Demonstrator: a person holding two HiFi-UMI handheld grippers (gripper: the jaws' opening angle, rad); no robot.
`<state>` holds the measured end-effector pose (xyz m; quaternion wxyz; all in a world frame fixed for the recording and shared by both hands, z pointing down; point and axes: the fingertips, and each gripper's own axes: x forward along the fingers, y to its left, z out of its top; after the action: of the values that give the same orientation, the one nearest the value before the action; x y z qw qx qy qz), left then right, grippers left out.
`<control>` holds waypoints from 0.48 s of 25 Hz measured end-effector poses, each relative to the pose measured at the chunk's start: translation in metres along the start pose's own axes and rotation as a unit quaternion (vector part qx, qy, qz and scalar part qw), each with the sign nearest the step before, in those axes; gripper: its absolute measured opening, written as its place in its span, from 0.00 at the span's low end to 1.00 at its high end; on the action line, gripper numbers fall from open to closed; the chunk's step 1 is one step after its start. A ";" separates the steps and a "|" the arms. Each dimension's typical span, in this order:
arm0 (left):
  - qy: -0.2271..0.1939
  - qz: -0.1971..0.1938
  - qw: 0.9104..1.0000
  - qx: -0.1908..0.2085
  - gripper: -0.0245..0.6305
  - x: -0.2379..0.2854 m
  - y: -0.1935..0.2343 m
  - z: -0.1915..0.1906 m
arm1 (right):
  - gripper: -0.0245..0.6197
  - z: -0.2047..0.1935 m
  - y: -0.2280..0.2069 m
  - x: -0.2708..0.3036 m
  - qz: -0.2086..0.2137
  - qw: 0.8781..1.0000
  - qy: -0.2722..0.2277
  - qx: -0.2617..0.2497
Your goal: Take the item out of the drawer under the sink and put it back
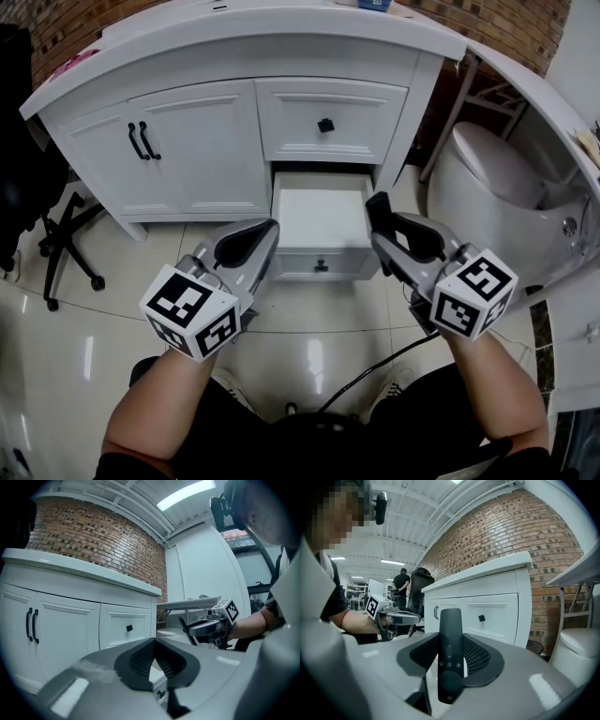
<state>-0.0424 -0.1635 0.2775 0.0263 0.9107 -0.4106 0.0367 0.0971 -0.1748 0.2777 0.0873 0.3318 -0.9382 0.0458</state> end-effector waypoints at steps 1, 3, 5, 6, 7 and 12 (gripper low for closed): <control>-0.005 0.000 1.000 0.001 0.04 0.000 0.000 0.002 | 0.29 0.000 0.000 0.000 0.000 1.000 0.000 -0.001; -0.009 0.000 1.000 0.005 0.04 0.000 -0.001 0.002 | 0.29 -0.001 -0.001 0.001 0.002 1.000 0.002 0.000; -0.004 -0.001 1.000 0.009 0.05 0.001 -0.002 0.000 | 0.29 -0.003 -0.001 0.001 0.002 1.000 0.006 0.003; -0.002 -0.001 1.000 0.010 0.04 0.002 -0.001 0.000 | 0.29 -0.005 -0.002 0.001 0.003 1.000 0.008 0.004; 0.000 0.000 1.000 0.009 0.04 0.002 -0.001 -0.001 | 0.29 -0.006 -0.002 0.001 0.003 1.000 0.010 0.005; 0.000 0.005 1.000 0.007 0.05 0.001 0.001 0.000 | 0.29 -0.008 -0.003 0.002 0.004 1.000 0.014 0.007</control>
<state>-0.0429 -0.1647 0.2779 0.0192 0.9088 -0.4149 0.0394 0.0986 -0.1768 0.2858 0.0981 0.3279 -0.9379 0.0571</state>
